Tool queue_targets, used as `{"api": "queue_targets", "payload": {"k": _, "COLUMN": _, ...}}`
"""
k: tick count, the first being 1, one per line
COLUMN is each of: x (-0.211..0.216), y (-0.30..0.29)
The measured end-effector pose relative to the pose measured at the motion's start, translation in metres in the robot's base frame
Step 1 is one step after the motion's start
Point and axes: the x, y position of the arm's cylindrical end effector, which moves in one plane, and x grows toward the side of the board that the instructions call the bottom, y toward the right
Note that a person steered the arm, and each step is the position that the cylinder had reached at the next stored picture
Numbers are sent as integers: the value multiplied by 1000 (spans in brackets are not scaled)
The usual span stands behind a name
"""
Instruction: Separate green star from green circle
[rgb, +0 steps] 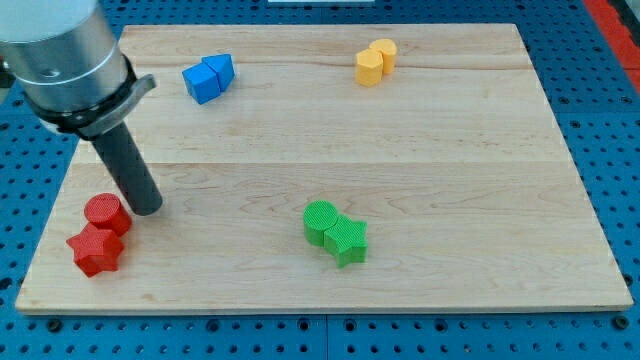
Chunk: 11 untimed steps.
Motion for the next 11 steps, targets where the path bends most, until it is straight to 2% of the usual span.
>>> {"api": "queue_targets", "payload": {"k": 2, "x": -35, "y": 16}}
{"api": "queue_targets", "payload": {"k": 4, "x": 15, "y": 43}}
{"api": "queue_targets", "payload": {"k": 5, "x": 50, "y": 115}}
{"api": "queue_targets", "payload": {"k": 6, "x": 62, "y": 136}}
{"api": "queue_targets", "payload": {"k": 8, "x": 62, "y": 188}}
{"api": "queue_targets", "payload": {"k": 11, "x": 53, "y": 214}}
